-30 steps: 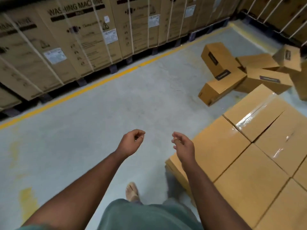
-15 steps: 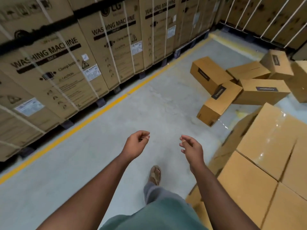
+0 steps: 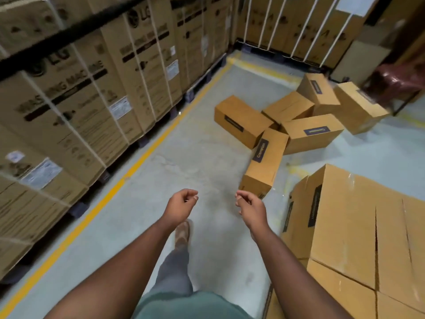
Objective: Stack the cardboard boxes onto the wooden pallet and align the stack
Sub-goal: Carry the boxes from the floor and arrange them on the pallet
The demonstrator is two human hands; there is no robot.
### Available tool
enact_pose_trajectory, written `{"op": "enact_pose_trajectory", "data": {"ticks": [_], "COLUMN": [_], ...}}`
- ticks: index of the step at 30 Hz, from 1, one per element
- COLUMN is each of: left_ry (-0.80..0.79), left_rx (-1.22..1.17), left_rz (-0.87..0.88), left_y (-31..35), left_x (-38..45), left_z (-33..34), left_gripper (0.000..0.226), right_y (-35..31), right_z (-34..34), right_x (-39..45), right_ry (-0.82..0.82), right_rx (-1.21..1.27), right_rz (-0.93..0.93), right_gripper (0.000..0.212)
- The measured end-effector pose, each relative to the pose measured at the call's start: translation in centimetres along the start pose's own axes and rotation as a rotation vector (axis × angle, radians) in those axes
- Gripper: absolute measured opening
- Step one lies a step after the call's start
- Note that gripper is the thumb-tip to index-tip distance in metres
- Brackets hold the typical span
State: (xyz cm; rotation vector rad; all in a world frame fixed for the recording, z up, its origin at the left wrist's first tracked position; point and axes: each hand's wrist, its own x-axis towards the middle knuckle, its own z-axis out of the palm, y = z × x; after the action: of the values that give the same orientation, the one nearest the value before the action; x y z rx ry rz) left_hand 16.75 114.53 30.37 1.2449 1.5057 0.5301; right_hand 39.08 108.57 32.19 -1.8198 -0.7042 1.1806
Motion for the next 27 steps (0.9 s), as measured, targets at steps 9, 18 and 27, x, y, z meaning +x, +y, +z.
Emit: {"op": "enact_pose_trajectory", "data": {"ticks": [9, 18, 27], "left_ry": [-0.231, -0.408, -0.357], "left_rx": [0.097, 0.229, 0.354], "left_rz": [-0.026, -0.095, -0.165], "left_y": [7.8, 13.8, 7.2], "left_x": [23.2, 38.1, 57.1], "left_z": [5.0, 15.1, 38.0], "left_gripper": [0.021, 0.025, 0.039], "right_y": [-5.7, -5.8, 8.0], "right_z": [0.6, -4.7, -4.9], "right_x": [18.1, 34.3, 63.3], "right_ry": [0.189, 0.316, 0.455], "right_rx": [0.024, 0.072, 0.245], "right_rz": [0.154, 0.378, 0.515], "right_gripper": [0.019, 0.020, 0.037]}}
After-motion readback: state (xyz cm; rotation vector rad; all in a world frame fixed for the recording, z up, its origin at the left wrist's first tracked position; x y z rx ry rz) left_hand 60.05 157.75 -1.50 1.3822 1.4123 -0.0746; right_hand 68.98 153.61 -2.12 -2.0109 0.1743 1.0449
